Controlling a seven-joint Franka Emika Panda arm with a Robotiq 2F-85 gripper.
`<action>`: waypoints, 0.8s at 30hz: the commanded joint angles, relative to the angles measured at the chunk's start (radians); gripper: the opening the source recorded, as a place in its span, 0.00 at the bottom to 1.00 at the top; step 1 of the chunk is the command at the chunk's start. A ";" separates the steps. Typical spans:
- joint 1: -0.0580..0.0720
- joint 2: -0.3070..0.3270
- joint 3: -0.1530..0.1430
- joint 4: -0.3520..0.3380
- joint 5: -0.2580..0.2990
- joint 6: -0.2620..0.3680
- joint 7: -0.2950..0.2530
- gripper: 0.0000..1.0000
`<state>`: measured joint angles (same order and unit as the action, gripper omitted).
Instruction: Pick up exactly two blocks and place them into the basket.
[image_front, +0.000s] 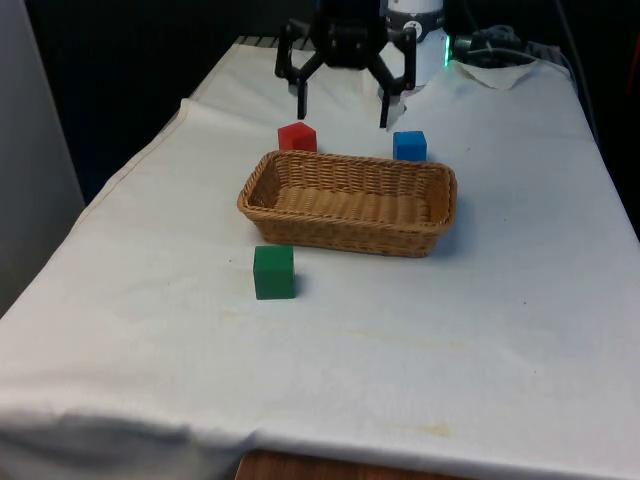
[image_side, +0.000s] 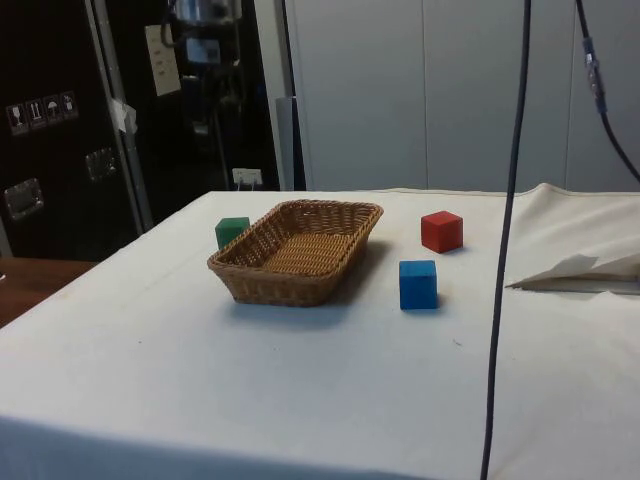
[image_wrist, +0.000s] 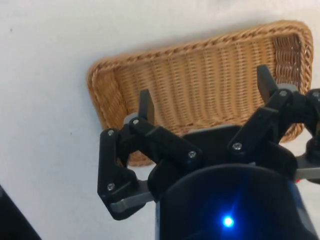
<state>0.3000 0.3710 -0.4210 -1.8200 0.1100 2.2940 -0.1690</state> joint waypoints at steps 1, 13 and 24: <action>-0.009 0.012 0.006 0.005 0.015 0.014 -0.018 1.00; -0.015 0.120 0.001 0.041 0.050 0.083 -0.095 1.00; -0.037 0.228 -0.013 0.100 0.128 0.129 -0.187 1.00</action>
<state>0.2750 0.5950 -0.4460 -1.7270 0.2320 2.4210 -0.3480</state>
